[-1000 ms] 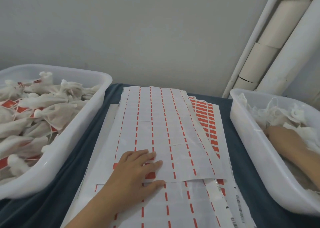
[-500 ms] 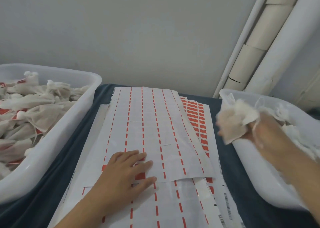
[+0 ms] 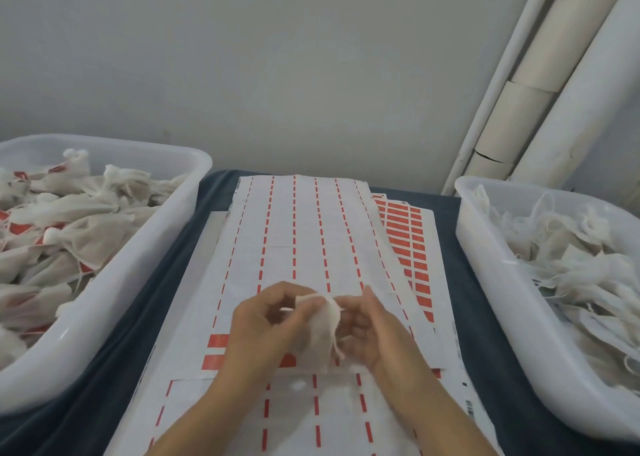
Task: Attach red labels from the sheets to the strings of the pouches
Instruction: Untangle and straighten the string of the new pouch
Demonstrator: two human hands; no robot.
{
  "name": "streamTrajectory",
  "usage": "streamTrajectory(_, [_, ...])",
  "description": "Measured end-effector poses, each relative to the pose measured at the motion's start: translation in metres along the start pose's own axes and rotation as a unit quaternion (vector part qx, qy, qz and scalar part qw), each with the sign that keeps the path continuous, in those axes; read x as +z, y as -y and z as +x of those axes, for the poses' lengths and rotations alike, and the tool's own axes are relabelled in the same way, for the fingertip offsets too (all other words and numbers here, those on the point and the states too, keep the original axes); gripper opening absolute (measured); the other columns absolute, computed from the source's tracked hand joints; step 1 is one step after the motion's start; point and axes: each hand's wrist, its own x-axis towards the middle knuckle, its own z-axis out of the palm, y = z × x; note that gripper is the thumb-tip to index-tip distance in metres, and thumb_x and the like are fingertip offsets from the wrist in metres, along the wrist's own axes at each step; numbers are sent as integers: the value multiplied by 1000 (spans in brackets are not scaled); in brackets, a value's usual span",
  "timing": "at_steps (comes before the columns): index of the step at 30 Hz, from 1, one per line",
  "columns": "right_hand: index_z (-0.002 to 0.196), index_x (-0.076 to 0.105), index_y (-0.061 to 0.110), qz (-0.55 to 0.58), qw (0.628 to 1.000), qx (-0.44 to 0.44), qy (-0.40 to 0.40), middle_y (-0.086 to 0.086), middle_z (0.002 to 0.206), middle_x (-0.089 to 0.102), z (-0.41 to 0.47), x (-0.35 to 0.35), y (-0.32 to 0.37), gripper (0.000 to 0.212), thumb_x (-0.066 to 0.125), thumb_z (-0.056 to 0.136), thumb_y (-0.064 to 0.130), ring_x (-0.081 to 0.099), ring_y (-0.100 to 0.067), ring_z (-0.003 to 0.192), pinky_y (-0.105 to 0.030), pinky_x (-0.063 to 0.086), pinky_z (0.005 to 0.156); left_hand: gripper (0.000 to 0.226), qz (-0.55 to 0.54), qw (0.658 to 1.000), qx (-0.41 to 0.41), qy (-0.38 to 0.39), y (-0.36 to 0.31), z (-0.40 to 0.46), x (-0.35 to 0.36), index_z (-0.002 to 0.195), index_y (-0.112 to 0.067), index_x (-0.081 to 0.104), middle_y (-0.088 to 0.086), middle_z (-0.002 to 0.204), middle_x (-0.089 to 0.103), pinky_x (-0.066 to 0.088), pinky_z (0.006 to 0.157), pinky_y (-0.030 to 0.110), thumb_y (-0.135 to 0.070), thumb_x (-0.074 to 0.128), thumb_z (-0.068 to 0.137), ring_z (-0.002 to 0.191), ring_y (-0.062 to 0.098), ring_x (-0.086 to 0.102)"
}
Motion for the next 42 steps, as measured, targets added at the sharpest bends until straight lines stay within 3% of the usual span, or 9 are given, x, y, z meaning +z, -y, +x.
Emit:
streamTrajectory(6, [84,60,42,-247,952,-166,-75,31,83,64,-8,3,1,16,64,71,51,63,4,81,-4,46,67,13,59,998,27,-2,1,0,-4,74,-31,61,-29,81,63,46,63,4,-21,69,79,79,-6,58])
streamTrajectory(13, [77,62,42,-234,940,-236,-83,25,79,66,-16,0,7,7,58,79,47,64,-1,75,-8,48,67,24,96,986,127,56,-5,-8,-6,106,-43,58,-30,111,55,38,85,4,-49,57,83,110,-6,48])
streamTrajectory(18, [79,58,35,-237,940,-239,-58,17,77,64,-21,5,8,10,53,86,40,61,-4,69,-10,48,63,33,223,926,303,43,-2,-5,-5,86,-16,73,-8,81,67,40,89,31,-37,48,89,86,3,54])
streamTrajectory(23, [77,60,20,-86,984,-148,-44,9,63,62,-20,-4,21,13,53,80,31,58,-5,57,-6,47,62,41,207,945,240,78,-6,-7,-8,82,-21,66,-19,84,59,37,84,20,-50,38,91,88,0,51])
streamTrajectory(27, [71,63,28,-59,989,-134,13,4,62,60,-23,0,22,15,53,83,29,56,-7,56,-14,51,68,32,211,940,240,117,-2,-10,-4,82,-26,60,-23,85,50,37,83,18,-49,40,91,88,-2,46])
streamTrajectory(33, [66,65,18,248,965,-66,52,-1,57,54,-22,-15,29,18,73,71,33,51,-10,52,-18,48,55,39,200,952,212,95,-6,-6,-9,87,-34,57,-30,107,43,41,85,20,-58,27,93,105,-2,44])
streamTrajectory(37, [68,67,18,217,969,-97,63,1,59,57,-22,-14,29,28,81,63,42,53,-10,54,-18,48,58,29,165,968,173,77,-10,-7,-6,101,-42,56,-31,114,43,35,93,11,-56,35,87,113,-4,42])
streamTrajectory(40, [69,69,20,194,973,-86,91,2,59,58,-24,-10,28,26,79,65,44,54,-9,55,-19,48,57,24,101,983,151,18,-11,-14,-10,81,-37,56,-19,85,55,38,69,4,-56,40,84,79,-2,52])
streamTrajectory(42, [72,71,20,185,971,-83,127,4,59,59,-26,-7,27,22,77,69,41,54,-7,54,-19,47,54,51,-10,996,47,72,-13,-15,-12,59,-27,64,-4,57,58,37,51,9,-65,37,81,50,4,49])
